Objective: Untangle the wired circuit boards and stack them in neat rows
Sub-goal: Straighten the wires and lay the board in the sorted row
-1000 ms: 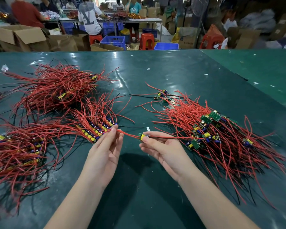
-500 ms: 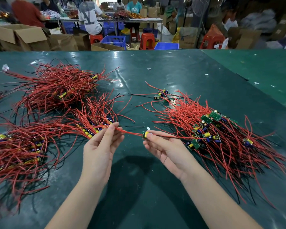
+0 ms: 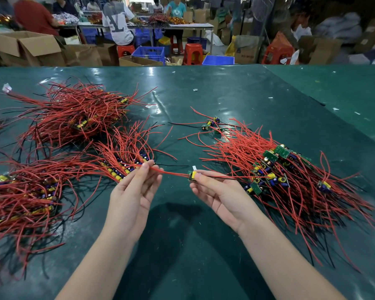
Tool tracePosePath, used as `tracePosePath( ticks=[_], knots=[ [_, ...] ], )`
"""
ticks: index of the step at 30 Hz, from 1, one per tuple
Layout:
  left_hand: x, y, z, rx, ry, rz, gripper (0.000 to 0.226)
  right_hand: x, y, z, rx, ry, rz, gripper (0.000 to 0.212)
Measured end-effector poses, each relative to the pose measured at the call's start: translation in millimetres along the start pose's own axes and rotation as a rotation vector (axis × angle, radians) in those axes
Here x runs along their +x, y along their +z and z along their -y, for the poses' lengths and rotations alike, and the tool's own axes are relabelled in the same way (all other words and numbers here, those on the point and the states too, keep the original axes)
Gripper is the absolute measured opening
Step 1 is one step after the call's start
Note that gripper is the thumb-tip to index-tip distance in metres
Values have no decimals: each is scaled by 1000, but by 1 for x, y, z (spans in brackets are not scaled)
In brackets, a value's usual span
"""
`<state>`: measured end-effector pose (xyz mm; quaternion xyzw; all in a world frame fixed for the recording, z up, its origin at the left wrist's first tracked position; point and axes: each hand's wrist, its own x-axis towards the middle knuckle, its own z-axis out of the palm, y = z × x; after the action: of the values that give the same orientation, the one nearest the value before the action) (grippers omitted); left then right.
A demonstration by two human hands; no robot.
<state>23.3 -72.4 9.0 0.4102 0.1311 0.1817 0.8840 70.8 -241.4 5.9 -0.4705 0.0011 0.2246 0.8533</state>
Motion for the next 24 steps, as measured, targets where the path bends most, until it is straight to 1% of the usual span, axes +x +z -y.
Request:
tracePosePath(
  ticks=[6, 8, 13, 16, 24],
  knots=[
    [0, 0, -4, -1, -154, 14, 14, 2, -1, -2, -14, 13, 15, 16],
    [0, 1, -5, 17, -176, 19, 14, 3, -2, -2, -14, 15, 17, 16],
    [4, -4, -6, 26, -110, -39, 19, 3, -3, -1, -13, 3, 18, 16],
    [6, -6, -6, -6, -58, -38, 16, 2, -4, -1, -11, -10, 7, 17],
    [8, -7, -3, -21, -9, -65, 16, 1, -3, -1, -27, -31, -3, 20]
  ],
)
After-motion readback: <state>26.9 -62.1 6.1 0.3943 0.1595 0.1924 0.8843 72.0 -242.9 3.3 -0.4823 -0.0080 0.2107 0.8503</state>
